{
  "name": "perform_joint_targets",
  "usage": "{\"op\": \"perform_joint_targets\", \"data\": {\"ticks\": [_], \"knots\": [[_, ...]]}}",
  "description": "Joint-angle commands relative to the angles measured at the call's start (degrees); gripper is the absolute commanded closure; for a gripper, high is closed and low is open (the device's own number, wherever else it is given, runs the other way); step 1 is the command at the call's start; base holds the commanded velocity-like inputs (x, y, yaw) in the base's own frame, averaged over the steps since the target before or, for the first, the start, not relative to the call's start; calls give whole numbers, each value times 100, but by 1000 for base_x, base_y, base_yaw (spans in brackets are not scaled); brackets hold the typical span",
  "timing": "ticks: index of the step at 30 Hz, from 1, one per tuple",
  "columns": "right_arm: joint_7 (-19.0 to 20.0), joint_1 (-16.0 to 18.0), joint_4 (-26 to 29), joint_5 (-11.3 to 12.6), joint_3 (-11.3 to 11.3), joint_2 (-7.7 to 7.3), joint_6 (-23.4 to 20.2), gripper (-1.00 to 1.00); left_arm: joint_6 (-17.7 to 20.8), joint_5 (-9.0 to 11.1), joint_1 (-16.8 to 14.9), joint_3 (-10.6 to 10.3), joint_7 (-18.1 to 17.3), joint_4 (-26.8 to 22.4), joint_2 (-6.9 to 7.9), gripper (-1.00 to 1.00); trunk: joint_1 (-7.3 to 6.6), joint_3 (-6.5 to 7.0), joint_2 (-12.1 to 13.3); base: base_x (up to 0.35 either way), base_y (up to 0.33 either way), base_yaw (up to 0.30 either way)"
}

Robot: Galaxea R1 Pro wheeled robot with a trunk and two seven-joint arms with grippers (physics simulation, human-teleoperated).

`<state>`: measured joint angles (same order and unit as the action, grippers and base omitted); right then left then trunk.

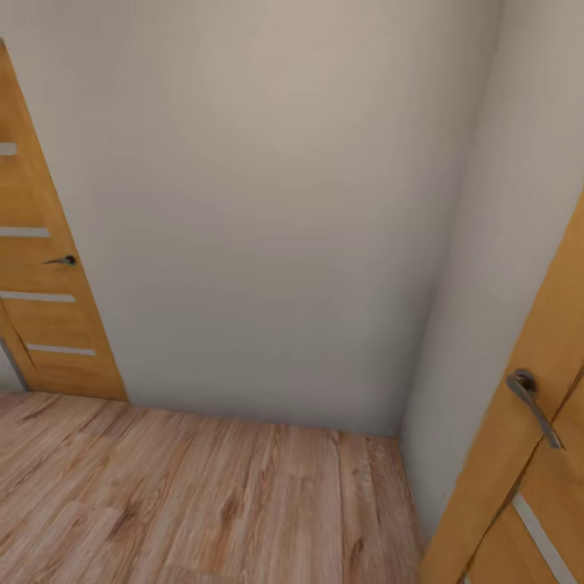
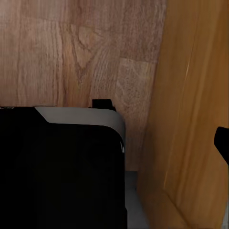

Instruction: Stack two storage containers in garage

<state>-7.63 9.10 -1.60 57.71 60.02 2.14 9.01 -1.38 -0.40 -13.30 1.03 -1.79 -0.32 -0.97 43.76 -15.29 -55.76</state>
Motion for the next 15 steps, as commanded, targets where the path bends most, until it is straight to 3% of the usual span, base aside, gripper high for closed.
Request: {"op": "perform_joint_targets", "data": {"ticks": [1,15], "knots": [[-2,4,-16,40,47,6,22,-100,-15,-4,-5,11,-14,6,0,-100,4,-7,-4,317,0,269],[-2,4,-16,14,50,6,22,-100,-17,-4,-5,11,-14,6,1,-100,4,-7,-4,317,0,269]]}}
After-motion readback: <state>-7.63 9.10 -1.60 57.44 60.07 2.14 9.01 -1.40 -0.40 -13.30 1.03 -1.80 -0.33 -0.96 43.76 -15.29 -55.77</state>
